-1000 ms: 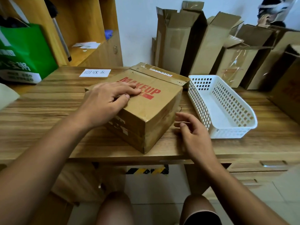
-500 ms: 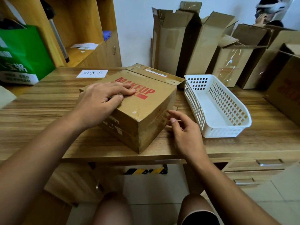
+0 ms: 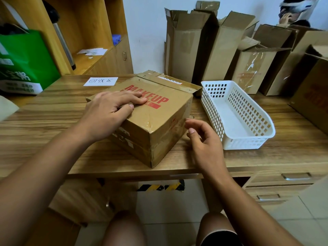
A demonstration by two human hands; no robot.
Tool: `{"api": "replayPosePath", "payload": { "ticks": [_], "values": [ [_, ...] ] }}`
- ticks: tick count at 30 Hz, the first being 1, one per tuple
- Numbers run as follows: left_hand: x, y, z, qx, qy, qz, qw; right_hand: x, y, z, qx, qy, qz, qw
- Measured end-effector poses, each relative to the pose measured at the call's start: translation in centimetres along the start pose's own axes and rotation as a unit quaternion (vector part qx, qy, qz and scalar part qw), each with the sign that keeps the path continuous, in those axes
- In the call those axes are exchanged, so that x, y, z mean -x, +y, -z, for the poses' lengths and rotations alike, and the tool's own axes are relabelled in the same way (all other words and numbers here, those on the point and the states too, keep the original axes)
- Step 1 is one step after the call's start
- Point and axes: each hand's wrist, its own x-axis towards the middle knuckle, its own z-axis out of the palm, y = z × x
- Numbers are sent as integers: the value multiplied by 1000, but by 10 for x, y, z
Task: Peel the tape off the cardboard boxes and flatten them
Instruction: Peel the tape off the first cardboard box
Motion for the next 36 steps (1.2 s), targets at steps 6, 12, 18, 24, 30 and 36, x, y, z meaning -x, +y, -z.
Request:
{"api": "replayPosePath", "payload": {
  "ticks": [6,12,18,24,30,36],
  "values": [
    [0,0,-1,-3,-2,2,1000,3,0,-1,-6,-6,19,1000],
    [0,0,-1,-7,-1,2,1000,3,2,2,-3,-16,20,1000],
    [-1,0,-2,-10,1,4,1000,5,3,0,15,-33,39,999],
    [-1,0,-2,-9,1,5,1000,3,3,1,-22,-12,39,999],
    [0,0,-2,-11,2,7,1000,6,2,-1,23,-29,45,998],
    [-1,0,-2,-16,0,10,1000,8,3,-2,40,-36,61,997]
  ]
}}
